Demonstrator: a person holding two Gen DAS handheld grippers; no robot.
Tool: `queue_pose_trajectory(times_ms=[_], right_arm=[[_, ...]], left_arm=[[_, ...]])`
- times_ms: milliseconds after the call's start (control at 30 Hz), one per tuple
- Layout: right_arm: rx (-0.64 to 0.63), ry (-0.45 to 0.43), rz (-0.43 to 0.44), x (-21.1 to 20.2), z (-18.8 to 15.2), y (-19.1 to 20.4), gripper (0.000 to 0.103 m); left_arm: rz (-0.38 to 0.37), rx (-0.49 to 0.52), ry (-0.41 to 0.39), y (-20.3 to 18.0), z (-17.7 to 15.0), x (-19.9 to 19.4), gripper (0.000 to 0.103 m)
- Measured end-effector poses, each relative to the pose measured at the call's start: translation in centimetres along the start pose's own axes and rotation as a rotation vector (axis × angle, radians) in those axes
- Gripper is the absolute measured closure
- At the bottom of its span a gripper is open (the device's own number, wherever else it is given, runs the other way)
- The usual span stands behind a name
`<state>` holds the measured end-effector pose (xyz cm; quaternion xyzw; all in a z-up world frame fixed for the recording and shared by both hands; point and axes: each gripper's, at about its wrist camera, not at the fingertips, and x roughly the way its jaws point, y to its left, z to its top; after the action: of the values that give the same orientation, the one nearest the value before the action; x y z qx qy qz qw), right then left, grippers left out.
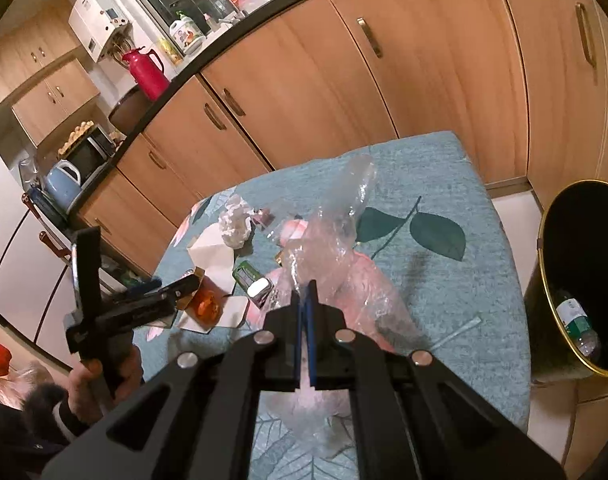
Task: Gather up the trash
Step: 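Grasp the clear plastic bag with the right gripper while the left returns to the table, then grasp the green Doublemint gum pack with the left gripper while the right holds the bag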
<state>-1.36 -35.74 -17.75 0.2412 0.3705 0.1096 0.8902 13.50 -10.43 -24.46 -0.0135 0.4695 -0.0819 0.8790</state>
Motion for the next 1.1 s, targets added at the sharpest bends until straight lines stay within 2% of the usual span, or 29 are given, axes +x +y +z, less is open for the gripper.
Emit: queue_pose_trajectory(times_ms=[33,67,167,233,300,400,467,533,667,733,767,800,833,900,967,1100], right_arm=[[-0.001,0.0,0.004,0.1,0.0,0.0,0.099],[-0.003,-0.001,0.006,0.3,-0.1,-0.1,0.099],[0.004,-0.01,0.014,-0.1,-0.4,-0.7,0.099],[0.024,-0.032,0.01,-0.9,-0.5,-1.7,0.099],[0.053,-0.056,0.002,-2.0,-0.7,-3.1,0.098],[0.087,-0.08,-0.013,-3.7,-0.7,-5.3,0.098],[0.107,-0.094,-0.013,-4.4,-0.7,-6.4,0.098],[0.12,-0.107,-0.008,-5.0,-0.6,-7.4,0.097],[0.144,-0.124,0.016,-4.9,-0.6,-8.4,0.096],[0.16,-0.126,0.029,-4.7,-0.7,-8.6,0.096],[0.163,-0.129,0.029,-4.7,-0.7,-8.6,0.096],[0.163,-0.133,0.027,-4.7,-0.7,-8.6,0.096],[0.164,-0.138,0.027,-4.8,-0.6,-8.5,0.096],[0.16,-0.153,0.02,-5.2,-0.5,-8.2,0.096],[0.153,-0.163,0.011,-5.6,-0.5,-7.9,0.096],[0.145,-0.198,-0.002,-6.7,-0.6,-7.4,0.096]], left_arm=[[-0.015,-0.066,0.006,0.1,-0.4,0.0,0.008],[0.006,-0.079,-0.014,-0.6,-0.6,-0.4,0.008],[-0.044,-0.034,-0.078,-5.1,-0.9,-2.1,0.008],[-0.038,0.062,-0.124,-9.1,-1.4,-2.7,0.008],[-0.005,0.073,-0.104,-11.5,-1.6,-1.3,0.008],[0.055,0.017,0.015,-13.1,-1.8,3.2,0.008],[0.099,-0.008,0.062,-13.3,-1.9,5.4,0.008],[0.125,-0.035,0.071,-13.1,-2.0,6.6,0.008],[0.198,-0.02,0.026,-13.7,-1.6,7.7,0.009],[0.196,-0.009,0.02,-14.0,-1.4,7.7,0.017],[0.185,-0.006,0.026,-14.2,-1.3,7.5,0.024],[0.183,-0.002,0.029,-14.4,-1.3,7.4,0.038],[0.181,0.008,0.027,-14.6,-1.5,7.0,0.058],[0.145,0.014,0.03,-14.7,-1.8,6.3,0.074],[0.067,-0.003,0.04,-14.0,-1.8,5.8,0.074],[0.006,-0.001,0.023,-11.2,-1.9,4.4,0.074]])
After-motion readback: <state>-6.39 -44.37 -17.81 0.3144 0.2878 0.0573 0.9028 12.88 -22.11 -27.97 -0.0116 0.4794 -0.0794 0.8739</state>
